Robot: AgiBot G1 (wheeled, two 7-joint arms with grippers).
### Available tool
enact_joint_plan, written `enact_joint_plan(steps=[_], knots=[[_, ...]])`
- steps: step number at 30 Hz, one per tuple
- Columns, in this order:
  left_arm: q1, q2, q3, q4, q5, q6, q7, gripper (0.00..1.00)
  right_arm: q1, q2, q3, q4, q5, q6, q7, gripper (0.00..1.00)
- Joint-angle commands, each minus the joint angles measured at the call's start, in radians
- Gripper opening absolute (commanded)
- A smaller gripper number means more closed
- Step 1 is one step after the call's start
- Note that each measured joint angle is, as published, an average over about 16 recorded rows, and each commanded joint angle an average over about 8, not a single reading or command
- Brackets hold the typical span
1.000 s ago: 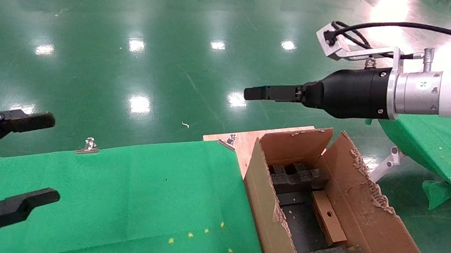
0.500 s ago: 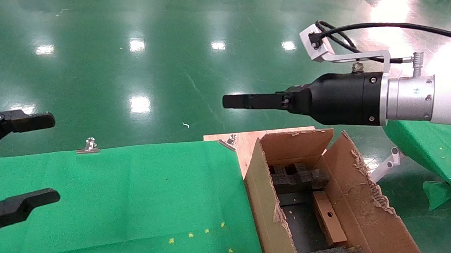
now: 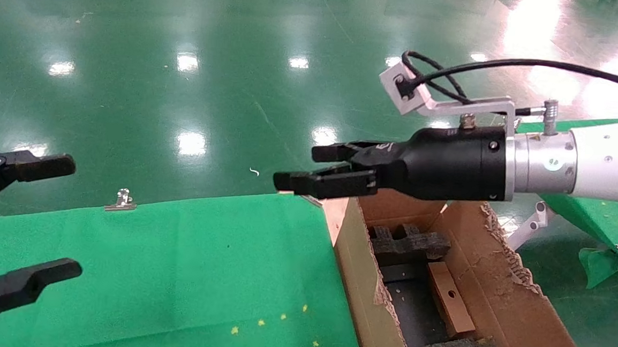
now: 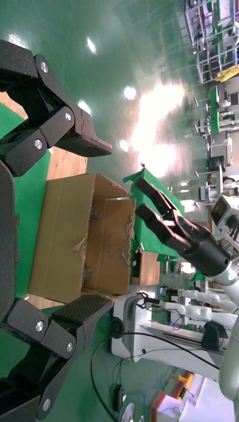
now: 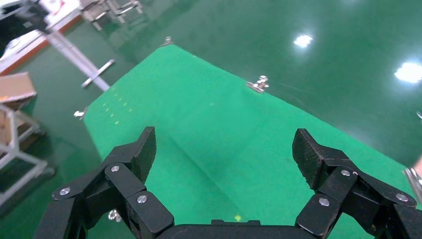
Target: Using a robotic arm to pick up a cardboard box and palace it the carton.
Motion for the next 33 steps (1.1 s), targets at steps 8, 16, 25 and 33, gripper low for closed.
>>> enact_joint_plan(steps=[8,16,25,33], knots=[[0.000,0.000,0.000,0.000,0.000,0.000,0.000,1.00,-0.126,-0.023,0.158,0.012,0.043,-0.084,-0.163,1.00],[0.000,0.000,0.000,0.000,0.000,0.000,0.000,1.00,-0.237,-0.044,0.298,0.023,0.081,-0.157,-0.306,1.00],[0.000,0.000,0.000,0.000,0.000,0.000,0.000,1.00,-0.363,-0.067,0.455,0.035,0.124,-0.241,-0.468,1.00],[0.000,0.000,0.000,0.000,0.000,0.000,0.000,1.00,-0.472,-0.087,0.592,0.045,0.162,-0.313,-0.609,1.00]])
